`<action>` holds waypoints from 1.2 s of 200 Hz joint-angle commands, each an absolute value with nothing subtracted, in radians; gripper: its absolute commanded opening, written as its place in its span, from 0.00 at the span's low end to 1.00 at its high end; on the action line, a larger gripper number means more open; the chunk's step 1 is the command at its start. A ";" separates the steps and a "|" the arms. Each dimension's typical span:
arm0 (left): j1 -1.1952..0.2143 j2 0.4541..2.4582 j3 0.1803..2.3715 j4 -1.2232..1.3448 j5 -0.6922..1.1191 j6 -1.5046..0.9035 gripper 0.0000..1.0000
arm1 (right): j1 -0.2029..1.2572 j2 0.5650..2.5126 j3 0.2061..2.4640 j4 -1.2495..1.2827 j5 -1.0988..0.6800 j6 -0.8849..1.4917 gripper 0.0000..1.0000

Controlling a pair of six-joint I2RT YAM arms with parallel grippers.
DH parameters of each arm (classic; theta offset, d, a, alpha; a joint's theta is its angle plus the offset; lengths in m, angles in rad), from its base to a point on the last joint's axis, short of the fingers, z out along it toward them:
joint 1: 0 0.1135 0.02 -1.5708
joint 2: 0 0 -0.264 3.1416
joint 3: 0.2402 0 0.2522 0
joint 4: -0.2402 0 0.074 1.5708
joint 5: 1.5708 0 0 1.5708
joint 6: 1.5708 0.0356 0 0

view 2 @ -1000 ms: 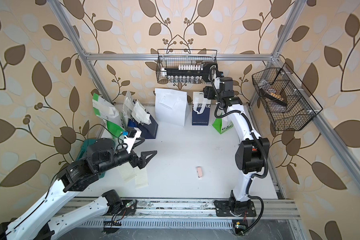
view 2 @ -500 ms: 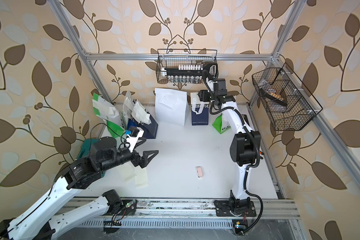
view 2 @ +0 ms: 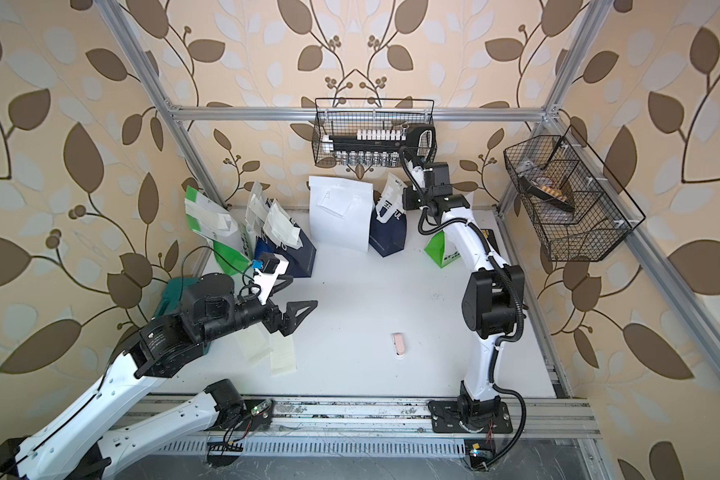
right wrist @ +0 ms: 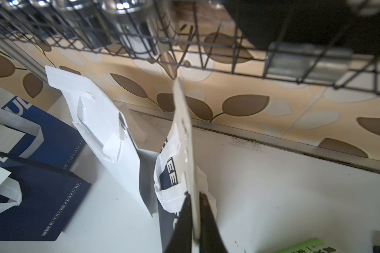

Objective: Staple the receipts to the bags
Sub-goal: Pick up the takeout bag at the center of the board.

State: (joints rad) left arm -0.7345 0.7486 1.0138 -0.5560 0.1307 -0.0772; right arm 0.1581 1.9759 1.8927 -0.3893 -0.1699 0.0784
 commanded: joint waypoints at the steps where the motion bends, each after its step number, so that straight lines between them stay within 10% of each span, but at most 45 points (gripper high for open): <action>1: -0.744 0.750 1.021 -0.528 0.135 -0.063 0.99 | 0.174 1.922 1.865 -0.360 -0.153 0.055 0.00; 132: -0.742 0.773 1.097 -0.541 0.099 -0.110 0.99 | 0.412 1.394 1.542 -0.592 0.212 -0.065 0.00; 240: -0.627 0.858 1.206 -0.531 0.452 0.104 0.96 | 0.417 1.309 1.472 -0.931 -0.849 -0.323 0.00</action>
State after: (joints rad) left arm -0.6628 0.8639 1.1526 -0.5484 0.3450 0.0307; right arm 0.4057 1.2392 1.4261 -0.7712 -0.5507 -0.1833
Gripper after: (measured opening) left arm 0.956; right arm 0.048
